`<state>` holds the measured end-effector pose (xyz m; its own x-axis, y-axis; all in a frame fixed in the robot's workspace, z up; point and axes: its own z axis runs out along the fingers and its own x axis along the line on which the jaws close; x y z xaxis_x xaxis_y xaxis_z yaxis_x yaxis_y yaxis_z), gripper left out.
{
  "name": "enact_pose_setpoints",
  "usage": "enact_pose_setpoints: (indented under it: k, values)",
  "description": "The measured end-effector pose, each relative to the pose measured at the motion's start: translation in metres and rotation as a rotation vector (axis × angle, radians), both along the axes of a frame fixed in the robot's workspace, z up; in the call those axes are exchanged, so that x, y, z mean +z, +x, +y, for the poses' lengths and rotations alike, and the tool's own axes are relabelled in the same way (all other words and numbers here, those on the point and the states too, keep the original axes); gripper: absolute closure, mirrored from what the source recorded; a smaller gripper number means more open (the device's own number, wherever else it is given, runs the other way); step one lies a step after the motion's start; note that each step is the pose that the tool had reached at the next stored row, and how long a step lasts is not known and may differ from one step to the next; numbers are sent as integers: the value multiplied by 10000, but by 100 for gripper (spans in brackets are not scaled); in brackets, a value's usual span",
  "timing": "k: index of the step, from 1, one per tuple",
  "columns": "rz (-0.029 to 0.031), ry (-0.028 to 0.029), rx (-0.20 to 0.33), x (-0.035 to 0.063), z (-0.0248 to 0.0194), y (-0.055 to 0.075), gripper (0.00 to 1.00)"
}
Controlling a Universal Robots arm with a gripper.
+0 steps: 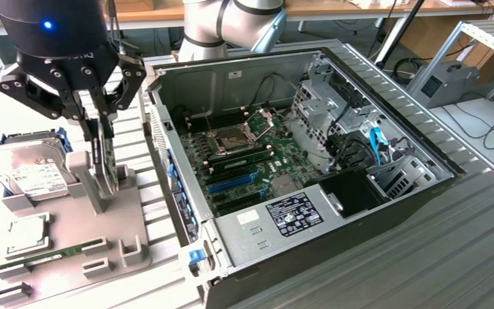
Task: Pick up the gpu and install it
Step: 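Pick up the gpu and move the gpu toward the slot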
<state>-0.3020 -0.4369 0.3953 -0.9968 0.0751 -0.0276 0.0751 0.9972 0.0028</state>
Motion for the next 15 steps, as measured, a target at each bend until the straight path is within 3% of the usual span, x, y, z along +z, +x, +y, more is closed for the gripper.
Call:
enact_pose_setpoints:
  k: [6,15]
  values:
    - [1,-2,-1,239,7,2,74]
    - [0,-9,-1,239,7,141,74]
